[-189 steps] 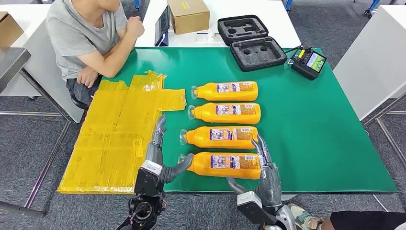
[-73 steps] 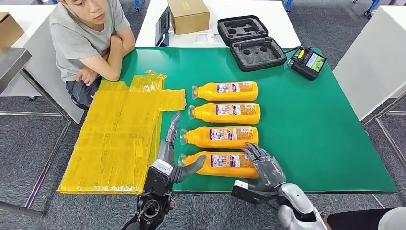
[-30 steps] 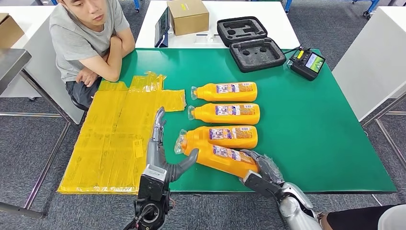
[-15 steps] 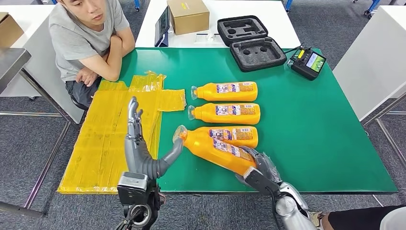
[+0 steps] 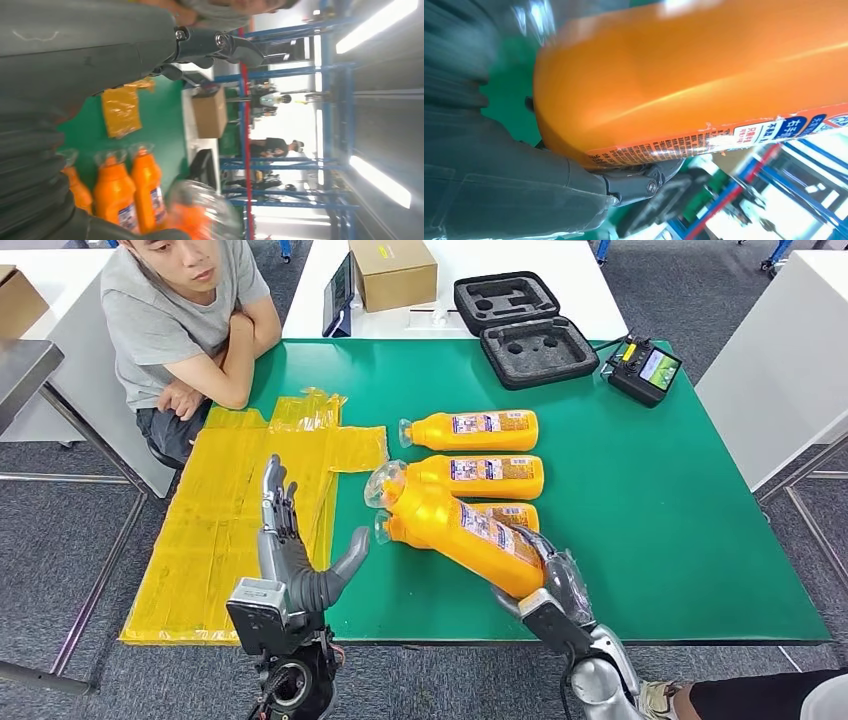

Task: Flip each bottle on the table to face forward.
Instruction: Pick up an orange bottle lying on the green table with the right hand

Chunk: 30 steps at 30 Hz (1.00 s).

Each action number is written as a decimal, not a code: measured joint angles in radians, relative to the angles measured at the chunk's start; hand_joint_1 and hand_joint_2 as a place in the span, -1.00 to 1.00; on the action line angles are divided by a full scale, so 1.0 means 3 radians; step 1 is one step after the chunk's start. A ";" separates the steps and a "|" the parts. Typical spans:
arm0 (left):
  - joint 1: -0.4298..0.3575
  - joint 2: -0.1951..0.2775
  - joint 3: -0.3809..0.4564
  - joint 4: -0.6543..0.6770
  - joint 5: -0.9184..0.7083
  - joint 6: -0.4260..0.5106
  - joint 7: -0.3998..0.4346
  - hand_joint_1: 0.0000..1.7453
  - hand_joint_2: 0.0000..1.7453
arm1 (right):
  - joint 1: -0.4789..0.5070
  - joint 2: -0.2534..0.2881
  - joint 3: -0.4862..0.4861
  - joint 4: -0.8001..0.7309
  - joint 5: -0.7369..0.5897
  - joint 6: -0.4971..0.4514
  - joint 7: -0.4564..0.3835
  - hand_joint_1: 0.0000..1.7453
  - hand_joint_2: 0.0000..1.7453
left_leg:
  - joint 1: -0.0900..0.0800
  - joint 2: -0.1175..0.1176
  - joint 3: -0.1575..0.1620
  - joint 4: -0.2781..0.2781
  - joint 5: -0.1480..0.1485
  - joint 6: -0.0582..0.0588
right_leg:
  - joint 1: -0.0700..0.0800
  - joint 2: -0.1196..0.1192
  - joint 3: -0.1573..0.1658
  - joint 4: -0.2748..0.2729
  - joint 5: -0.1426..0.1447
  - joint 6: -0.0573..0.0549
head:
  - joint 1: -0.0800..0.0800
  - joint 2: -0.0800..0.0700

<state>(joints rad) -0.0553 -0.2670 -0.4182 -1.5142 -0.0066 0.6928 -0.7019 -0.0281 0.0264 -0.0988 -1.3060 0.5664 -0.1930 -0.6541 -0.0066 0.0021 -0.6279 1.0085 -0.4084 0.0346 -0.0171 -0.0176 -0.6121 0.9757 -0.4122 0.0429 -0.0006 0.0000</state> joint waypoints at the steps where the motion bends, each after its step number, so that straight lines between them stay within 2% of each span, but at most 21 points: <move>1: 0.0000 0.0000 0.0004 0.0029 0.0043 -0.0014 0.0000 -1.00 1.00 | 0.0041 0.0021 -0.0004 -0.0079 -0.0012 -0.0046 -0.0009 1.00 1.00 | 0.0000 0.0000 0.0000 0.0000 0.0000 0.0000 | 0.0000 0.0000 0.0000 0.0000 0.0000 0.0000 | 0.0000 0.0000; 7: 0.0009 -0.0004 0.0053 0.0189 0.0207 -0.0164 0.0001 -1.00 1.00 | 0.0181 0.0120 -0.0052 -0.0390 -0.0116 -0.0287 -0.0057 1.00 1.00 | 0.0000 0.0000 -0.0001 0.0000 0.0000 -0.0001 | 0.0000 0.0000 -0.0001 0.0000 -0.0001 -0.0001 | 0.0001 0.0000; 10: 0.0010 -0.0015 0.0081 0.0264 0.0272 -0.0252 0.0001 -1.00 1.00 | 0.0216 0.0145 -0.0058 -0.0467 -0.0123 -0.0305 -0.0072 1.00 1.00 | 0.0000 0.0000 -0.0001 0.0000 0.0000 0.0000 | -0.0001 0.0000 -0.0001 0.0000 -0.0001 -0.0001 | 0.0000 0.0000; 16: -0.0045 -0.0051 0.0121 0.0660 0.0585 -0.0703 0.0004 -1.00 1.00 | 0.0236 0.0182 -0.0057 -0.0514 -0.0105 -0.0345 -0.0118 1.00 1.00 | 0.0000 0.0000 -0.0001 0.0000 0.0000 0.0000 | 0.0000 0.0001 -0.0002 0.0000 0.0000 -0.0001 | 0.0000 0.0000; 25: -0.0120 -0.0082 0.0161 0.0923 0.0690 -0.0846 0.0004 -1.00 1.00 | 0.0245 0.0208 -0.0051 -0.0514 -0.0100 -0.0356 -0.0138 1.00 1.00 | 0.0000 0.0000 -0.0002 0.0000 0.0000 0.0000 | 0.0000 0.0000 -0.0002 0.0000 -0.0001 -0.0001 | 0.0000 0.0000; 30: -0.0223 -0.0092 0.0122 0.1085 0.0993 -0.1177 0.0006 -1.00 1.00 | 0.0237 0.0207 -0.0047 -0.0501 -0.0156 -0.0372 -0.0138 1.00 1.00 | 0.0000 0.0000 -0.0002 0.0000 0.0000 0.0000 | -0.0001 0.0000 -0.0002 0.0000 -0.0001 -0.0001 | 0.0001 0.0000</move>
<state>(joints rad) -0.1221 -0.2947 -0.3815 -1.1888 0.2913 0.3398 -0.7000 0.0430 0.0885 -0.1130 -1.4564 0.5197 -0.3046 -0.6954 -0.0067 0.0021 -0.6286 1.0085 -0.4085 0.0345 -0.0173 -0.0176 -0.6126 0.9757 -0.4123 0.0427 -0.0004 0.0000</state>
